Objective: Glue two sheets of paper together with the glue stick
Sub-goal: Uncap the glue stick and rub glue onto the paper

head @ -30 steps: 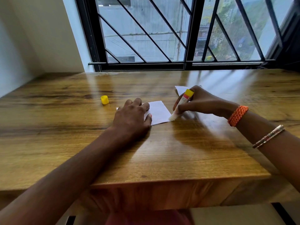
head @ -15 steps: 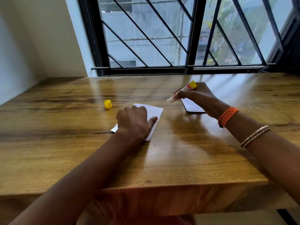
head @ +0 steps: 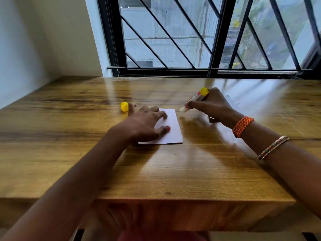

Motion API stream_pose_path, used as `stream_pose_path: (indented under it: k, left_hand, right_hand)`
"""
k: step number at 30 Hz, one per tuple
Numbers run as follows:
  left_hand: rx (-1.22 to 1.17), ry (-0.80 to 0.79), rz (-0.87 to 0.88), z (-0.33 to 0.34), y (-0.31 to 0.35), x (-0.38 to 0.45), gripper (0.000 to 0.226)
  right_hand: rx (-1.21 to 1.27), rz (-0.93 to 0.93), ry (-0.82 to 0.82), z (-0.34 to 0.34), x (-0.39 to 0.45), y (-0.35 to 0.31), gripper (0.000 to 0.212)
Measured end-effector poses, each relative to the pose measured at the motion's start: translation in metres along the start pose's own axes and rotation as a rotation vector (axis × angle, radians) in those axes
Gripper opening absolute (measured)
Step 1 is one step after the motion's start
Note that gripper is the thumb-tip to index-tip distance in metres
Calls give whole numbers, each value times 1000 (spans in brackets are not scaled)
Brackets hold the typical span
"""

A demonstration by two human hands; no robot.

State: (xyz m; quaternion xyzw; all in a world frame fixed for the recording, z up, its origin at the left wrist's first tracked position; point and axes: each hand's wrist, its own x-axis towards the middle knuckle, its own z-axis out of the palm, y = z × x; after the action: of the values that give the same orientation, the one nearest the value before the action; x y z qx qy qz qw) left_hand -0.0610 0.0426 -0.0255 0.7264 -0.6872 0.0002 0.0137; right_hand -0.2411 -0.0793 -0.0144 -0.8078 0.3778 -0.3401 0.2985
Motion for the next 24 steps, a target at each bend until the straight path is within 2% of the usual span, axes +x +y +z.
stream_pose_path:
  k: [3, 8, 16, 20, 24]
  left_hand:
    - [36, 51, -1, 5, 8, 4, 55]
    - [-33, 42, -5, 4, 5, 3, 51]
    - [-97, 22, 1, 1, 2, 0, 46]
    - [-86, 28, 7, 0, 2, 0, 47]
    - [-94, 29, 2, 1, 3, -1, 47]
  right_hand:
    - [-17, -8, -8, 2, 4, -2, 31]
    - [-11, -22, -57, 10, 8, -7, 19]
    - [-112, -48, -49, 27, 23, -9, 30]
    - [-135, -47, -7, 31, 28, -10, 29]
    - [-108, -52, -30, 30, 27, -9, 29]
